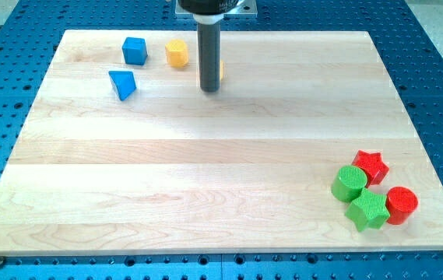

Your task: Move the triangle slightly to the right

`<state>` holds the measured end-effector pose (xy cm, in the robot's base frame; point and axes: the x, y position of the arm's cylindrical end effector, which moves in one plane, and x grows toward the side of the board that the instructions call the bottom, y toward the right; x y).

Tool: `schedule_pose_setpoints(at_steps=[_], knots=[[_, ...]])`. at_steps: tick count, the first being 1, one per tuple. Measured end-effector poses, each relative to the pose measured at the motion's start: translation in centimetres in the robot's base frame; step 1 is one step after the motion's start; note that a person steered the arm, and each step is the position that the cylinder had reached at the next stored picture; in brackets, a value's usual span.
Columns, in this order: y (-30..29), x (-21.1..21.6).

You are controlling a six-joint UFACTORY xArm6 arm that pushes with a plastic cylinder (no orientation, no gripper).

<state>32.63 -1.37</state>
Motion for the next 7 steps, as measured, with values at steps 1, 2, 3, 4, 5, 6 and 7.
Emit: schedule_pose_setpoints(at_steps=[1,2,3,4,5,6,7], knots=[[0.2,-1.9],[1.3,-1.0],[2.4,2.2],[-2.5,11.2],[-13.1,11.5],[-16.6,6.9],[-18.1,4.2]])
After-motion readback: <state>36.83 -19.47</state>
